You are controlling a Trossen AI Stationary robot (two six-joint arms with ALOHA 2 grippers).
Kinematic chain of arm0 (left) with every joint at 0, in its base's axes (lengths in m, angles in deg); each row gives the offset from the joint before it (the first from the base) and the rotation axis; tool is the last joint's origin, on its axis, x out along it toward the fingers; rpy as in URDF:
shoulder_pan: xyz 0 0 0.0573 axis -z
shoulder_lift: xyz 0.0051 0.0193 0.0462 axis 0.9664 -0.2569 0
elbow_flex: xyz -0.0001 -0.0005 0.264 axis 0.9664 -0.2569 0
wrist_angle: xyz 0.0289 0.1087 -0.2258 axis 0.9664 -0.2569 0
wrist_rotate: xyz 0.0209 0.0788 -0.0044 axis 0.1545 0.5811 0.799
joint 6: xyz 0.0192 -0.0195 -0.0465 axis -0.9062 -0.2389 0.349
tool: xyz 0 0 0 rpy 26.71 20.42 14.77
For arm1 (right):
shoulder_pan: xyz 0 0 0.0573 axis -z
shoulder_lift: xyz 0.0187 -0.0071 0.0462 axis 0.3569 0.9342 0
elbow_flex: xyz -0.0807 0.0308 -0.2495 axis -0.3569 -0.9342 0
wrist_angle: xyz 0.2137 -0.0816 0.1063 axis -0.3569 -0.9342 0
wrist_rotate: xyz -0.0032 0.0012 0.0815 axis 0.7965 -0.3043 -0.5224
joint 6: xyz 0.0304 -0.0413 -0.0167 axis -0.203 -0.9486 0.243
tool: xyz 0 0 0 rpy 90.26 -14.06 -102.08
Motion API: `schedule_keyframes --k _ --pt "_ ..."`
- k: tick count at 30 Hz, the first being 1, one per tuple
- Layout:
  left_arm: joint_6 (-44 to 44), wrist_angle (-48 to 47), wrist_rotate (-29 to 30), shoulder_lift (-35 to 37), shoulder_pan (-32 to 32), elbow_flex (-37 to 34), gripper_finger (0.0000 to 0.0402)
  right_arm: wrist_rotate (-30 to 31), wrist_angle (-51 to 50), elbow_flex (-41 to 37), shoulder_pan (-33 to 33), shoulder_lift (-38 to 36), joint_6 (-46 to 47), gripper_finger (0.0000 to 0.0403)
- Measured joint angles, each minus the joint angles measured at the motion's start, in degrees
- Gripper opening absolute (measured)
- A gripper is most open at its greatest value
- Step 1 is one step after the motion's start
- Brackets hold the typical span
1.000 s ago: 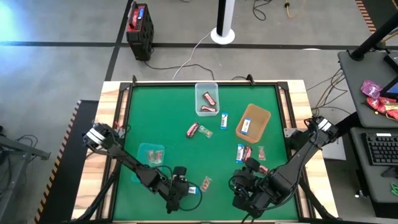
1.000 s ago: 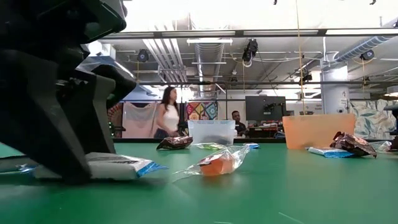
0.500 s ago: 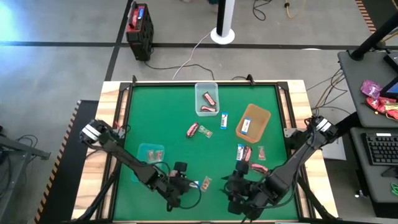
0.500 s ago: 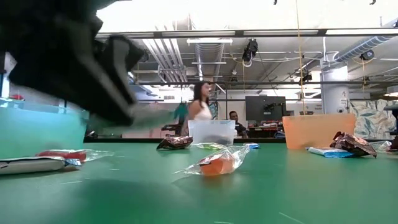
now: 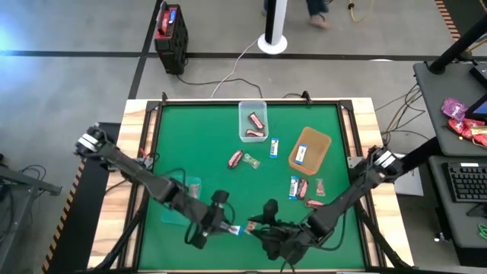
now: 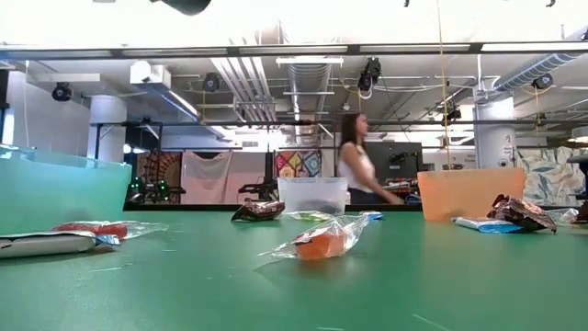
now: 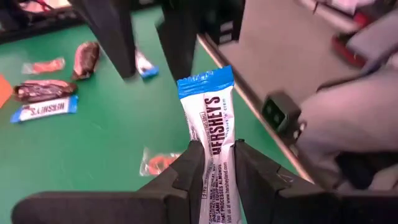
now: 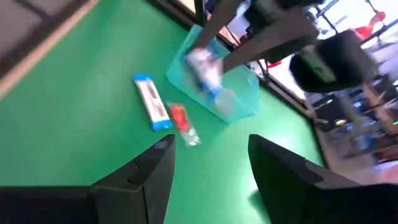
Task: Sort candy by brand, put in halloween buckets
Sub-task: Put the white chocolate into the orange bin
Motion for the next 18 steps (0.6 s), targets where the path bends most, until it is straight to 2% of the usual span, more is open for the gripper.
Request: schedule_keyframes --k 5,12,18 --pt "2.30 -0.66 -1.21 2.52 -3.14 -0.15 0.0066 0.11 0.22 1.90 1.53 0.97 -5.89 0.0191" --pt "2.62 -1.13 -2.65 1.32 -6.28 -0.15 0.0066 -0.22 0.59 3.37 3.25 0.70 -12.18 0.0167" --pt "2.65 -0.55 -3.94 0.89 -7.10 -0.16 0.0066 -0.57 -0.14 3.36 4.19 0.81 -13.42 0.0143"
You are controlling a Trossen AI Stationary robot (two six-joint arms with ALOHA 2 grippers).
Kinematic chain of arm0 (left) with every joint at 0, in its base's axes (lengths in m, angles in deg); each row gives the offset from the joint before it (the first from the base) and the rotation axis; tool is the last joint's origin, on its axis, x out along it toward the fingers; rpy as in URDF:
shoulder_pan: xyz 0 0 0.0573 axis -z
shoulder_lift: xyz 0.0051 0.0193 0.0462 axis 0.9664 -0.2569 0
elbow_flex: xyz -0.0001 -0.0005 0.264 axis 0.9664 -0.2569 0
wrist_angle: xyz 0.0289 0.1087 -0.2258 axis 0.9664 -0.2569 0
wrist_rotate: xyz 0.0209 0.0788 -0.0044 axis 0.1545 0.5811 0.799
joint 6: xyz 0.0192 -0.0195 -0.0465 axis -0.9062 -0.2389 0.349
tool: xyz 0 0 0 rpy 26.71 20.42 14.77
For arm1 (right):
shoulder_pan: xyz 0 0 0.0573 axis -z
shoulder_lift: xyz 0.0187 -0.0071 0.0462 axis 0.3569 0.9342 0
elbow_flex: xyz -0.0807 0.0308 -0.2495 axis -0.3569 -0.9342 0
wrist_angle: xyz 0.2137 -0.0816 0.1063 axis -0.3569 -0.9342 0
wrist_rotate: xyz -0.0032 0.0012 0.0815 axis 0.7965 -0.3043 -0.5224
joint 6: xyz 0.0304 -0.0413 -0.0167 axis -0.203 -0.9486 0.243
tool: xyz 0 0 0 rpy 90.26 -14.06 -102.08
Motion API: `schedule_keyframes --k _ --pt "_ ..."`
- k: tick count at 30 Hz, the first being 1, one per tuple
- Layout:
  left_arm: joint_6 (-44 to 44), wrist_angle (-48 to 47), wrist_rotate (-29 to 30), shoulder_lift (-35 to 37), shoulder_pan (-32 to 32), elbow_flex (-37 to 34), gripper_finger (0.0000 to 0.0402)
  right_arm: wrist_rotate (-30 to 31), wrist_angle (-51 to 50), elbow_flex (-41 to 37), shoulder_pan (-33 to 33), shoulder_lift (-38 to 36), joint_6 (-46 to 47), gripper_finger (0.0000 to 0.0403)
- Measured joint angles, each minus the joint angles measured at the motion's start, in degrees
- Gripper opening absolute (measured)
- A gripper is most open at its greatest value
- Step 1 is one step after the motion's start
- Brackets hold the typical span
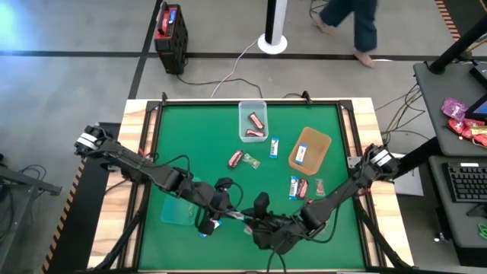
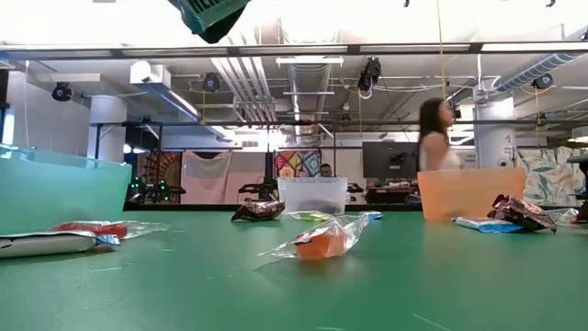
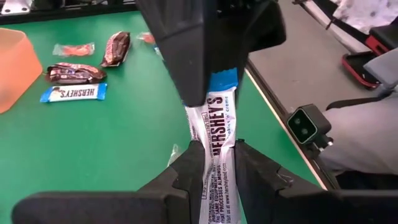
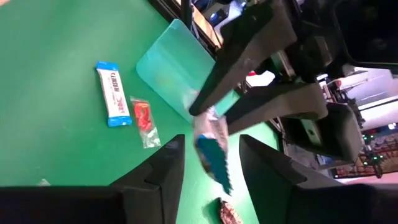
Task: Sort candy by brand, put in halloween buckets
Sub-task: Put the white chocolate into the orange bin
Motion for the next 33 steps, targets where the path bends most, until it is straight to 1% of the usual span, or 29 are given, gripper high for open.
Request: schedule_keyframes --k 7,12,14,16,19,24,26,28,31,33 --pt "-0.18 0.34 -0.04 0.00 -0.09 0.14 0.0066 -0.19 -0.04 0.00 0.65 0.00 -1.42 0.0087" --pt "0.44 0.90 0.11 0.02 -0.11 0.14 0.0068 -3.19 -0.09 0.00 1.34 0.00 -1.36 0.0025" --pt "-0.27 0.59 0.16 0.17 -0.17 0.14 0.0076 -3.09 -0.15 0.00 1.46 0.00 -1.50 0.0024" --pt "-1.47 0.46 0.55 0.37 -0.50 0.14 0.0093 -3.08 -0.15 0.00 1.78 -0.04 -1.45 0.0024" --pt "-3.23 0.49 1.12 0.81 -1.63 0.25 0.0130 -2.91 -1.61 -0.02 2.09 -0.46 -1.31 0.0023" --pt "-8.77 -2.04 6.14 2.18 -4.76 0.30 0.0198 -1.69 -8.23 -0.07 3.28 -2.27 2.57 0.0021" --pt "-12.07 -3.27 6.65 2.89 -6.48 0.30 0.0220 0.00 -13.31 -0.09 4.39 -3.69 6.87 0.0021" --pt "-14.71 -4.79 6.75 3.80 -8.27 0.30 0.0238 0.48 -20.70 -0.09 6.28 -5.81 13.68 0.0021" --pt "-16.13 -7.28 6.78 5.88 -10.75 0.31 0.0252 -0.54 -32.93 -0.09 10.97 -9.23 27.68 0.0021" --pt "-15.54 -10.05 6.78 7.30 -12.00 0.31 0.0255 -2.97 -41.40 -0.09 14.70 -11.44 38.56 0.0021"
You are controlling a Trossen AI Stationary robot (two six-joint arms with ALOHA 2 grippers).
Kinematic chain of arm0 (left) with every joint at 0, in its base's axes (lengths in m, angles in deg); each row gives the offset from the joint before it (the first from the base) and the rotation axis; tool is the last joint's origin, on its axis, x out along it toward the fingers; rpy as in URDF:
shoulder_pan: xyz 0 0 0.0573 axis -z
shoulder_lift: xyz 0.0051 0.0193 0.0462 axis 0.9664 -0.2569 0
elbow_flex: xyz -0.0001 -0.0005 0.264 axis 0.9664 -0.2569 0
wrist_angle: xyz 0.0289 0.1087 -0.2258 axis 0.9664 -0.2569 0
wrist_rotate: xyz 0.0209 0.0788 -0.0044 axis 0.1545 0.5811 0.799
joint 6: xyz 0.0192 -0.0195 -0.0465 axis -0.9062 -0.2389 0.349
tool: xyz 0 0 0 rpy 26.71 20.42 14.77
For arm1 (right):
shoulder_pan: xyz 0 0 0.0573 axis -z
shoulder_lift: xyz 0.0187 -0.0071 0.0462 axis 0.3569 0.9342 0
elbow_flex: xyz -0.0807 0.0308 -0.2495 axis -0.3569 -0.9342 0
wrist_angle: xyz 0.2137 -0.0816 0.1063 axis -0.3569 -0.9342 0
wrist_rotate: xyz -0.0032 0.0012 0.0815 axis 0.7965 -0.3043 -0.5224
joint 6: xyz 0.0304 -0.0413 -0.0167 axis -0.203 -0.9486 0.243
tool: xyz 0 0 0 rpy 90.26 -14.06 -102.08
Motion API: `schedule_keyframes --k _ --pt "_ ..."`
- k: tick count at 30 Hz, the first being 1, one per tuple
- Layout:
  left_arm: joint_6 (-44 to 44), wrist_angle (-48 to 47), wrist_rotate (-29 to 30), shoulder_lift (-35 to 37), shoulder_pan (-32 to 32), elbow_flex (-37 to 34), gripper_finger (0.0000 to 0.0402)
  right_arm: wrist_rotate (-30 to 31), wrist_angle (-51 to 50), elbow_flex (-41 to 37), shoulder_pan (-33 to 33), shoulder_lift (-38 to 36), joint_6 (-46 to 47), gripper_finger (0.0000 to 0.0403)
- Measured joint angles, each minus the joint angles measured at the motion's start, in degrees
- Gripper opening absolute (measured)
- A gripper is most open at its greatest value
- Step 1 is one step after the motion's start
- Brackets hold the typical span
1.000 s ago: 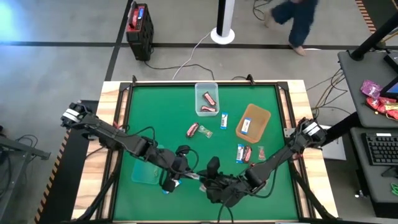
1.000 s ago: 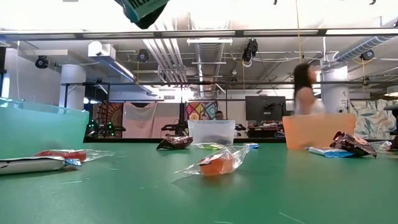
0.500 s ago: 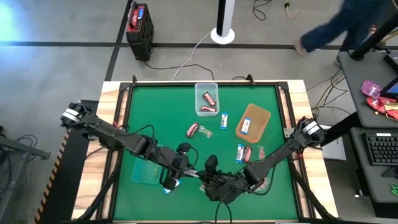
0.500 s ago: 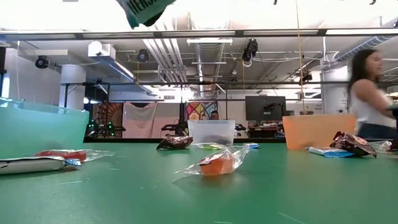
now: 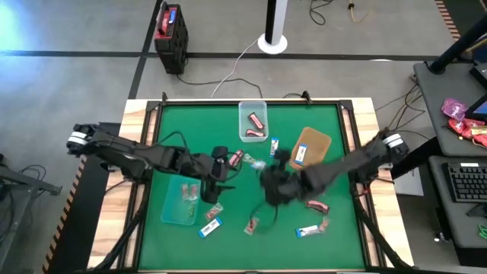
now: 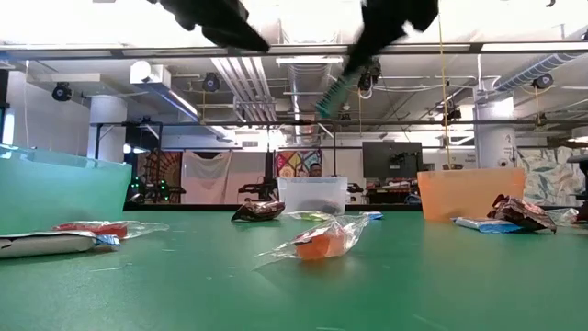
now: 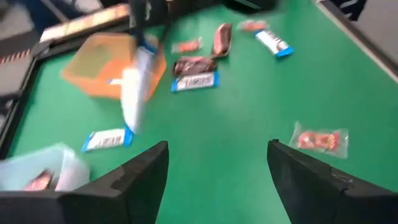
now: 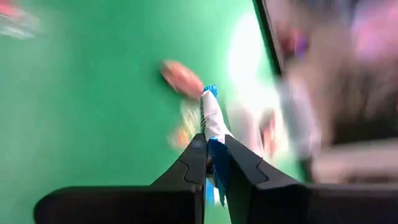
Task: Sort candy by brand, put in halloween buckets
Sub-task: Put the white chocolate into the orange bin, then put the brown chocolate into the top transparent bin
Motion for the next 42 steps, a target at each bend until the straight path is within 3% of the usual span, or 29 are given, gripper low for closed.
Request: schedule_keyframes --k 5,11,17,29,35,42 --pt "3.66 -7.32 -0.16 3.48 -0.24 -0.11 0.0256 -16.39 -18.99 0.00 10.21 -4.04 25.58 0.0021" --pt "4.37 -10.29 -0.32 5.46 1.05 -2.92 0.0256 -24.64 -34.76 0.00 17.72 -5.11 40.19 0.0033" --pt "4.91 -5.14 -0.33 9.82 1.03 -9.78 0.0256 -25.06 -36.74 -1.44 22.44 -4.64 36.99 0.0043" --pt "3.21 3.14 -0.23 17.96 1.07 -14.00 0.0256 -25.01 -36.50 -2.19 29.91 -5.00 30.56 0.0151" --pt "2.36 1.65 -0.20 17.90 1.07 -14.08 0.0256 -25.95 -34.38 -2.19 28.59 -5.33 30.50 0.0174" --pt "4.84 -1.66 0.12 17.95 1.07 -14.29 0.0256 -34.47 -25.98 -2.19 22.25 -5.37 32.36 0.0172"
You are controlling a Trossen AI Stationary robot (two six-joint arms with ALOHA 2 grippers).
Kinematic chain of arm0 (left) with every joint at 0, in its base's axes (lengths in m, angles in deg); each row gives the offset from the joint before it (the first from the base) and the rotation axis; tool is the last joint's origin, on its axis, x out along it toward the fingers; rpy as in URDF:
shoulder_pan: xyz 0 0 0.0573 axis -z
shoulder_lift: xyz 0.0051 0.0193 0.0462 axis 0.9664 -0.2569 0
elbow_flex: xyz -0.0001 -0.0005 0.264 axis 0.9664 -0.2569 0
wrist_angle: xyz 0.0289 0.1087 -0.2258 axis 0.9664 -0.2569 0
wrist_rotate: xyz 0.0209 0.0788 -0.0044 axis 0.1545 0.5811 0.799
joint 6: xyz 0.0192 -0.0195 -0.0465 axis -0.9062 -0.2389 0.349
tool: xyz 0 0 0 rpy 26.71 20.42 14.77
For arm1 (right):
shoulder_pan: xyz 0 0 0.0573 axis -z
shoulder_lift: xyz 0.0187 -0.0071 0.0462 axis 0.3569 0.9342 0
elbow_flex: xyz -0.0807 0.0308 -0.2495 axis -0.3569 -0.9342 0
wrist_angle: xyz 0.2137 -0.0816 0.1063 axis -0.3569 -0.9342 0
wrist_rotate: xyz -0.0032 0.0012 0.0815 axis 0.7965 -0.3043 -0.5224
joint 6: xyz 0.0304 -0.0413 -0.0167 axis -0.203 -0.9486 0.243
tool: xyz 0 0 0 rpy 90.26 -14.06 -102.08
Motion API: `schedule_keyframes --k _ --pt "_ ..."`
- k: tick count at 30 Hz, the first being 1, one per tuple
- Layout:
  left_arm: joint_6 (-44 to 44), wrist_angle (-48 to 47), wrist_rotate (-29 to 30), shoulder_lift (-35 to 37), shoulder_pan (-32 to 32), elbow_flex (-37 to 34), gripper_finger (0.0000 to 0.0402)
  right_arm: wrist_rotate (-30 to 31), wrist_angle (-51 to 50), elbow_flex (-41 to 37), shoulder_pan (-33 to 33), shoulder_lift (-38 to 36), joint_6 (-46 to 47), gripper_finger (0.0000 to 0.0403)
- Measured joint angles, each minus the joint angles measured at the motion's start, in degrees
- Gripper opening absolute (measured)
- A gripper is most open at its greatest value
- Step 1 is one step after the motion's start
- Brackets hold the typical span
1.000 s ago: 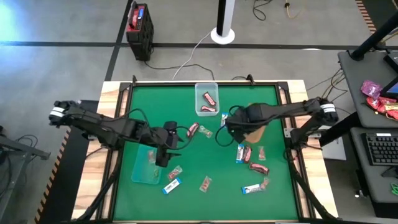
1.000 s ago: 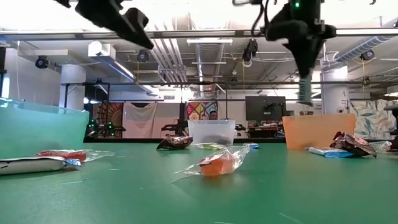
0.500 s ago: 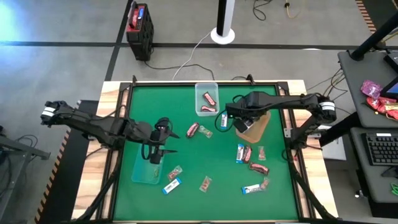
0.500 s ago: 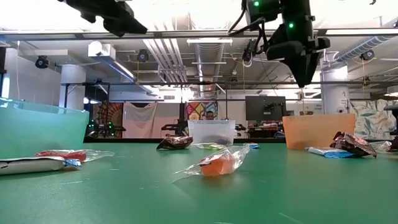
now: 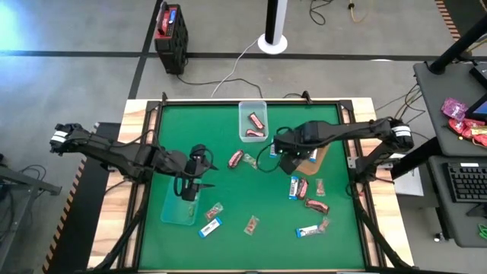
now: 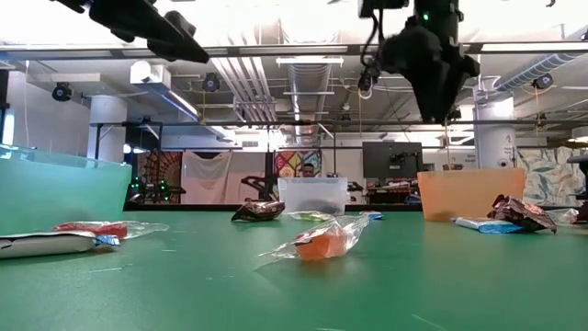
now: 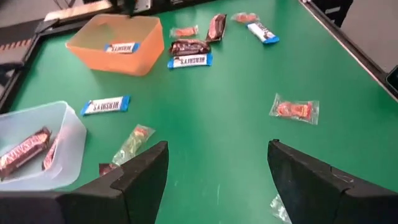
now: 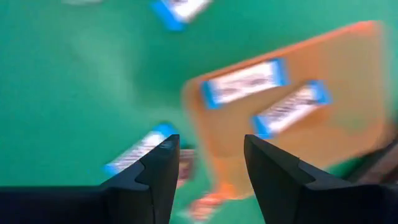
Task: Sort candy by brand, put in halloween buckets
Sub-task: Put the brown chocolate into the top transparent bin
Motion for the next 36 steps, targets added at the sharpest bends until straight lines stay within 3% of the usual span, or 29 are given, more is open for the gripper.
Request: schedule_keyframes --k 7,18,29,36 --pt "1.58 -1.62 5.63 0.00 -0.04 -0.02 0.0256 -7.50 10.76 0.00 -10.00 0.11 12.43 0.0178" --pt "1.16 -1.57 5.69 0.00 -0.04 -0.02 0.0256 -7.15 8.89 -3.34 -21.82 0.17 35.38 0.0180" --pt "1.49 -1.56 5.67 0.00 -0.04 -0.46 0.0256 -6.88 10.31 -14.20 -21.91 0.17 43.92 0.0180" --pt "1.42 -1.29 5.66 0.00 -0.04 -1.03 0.0256 -4.16 25.35 -24.28 -21.29 0.17 46.70 0.0180"
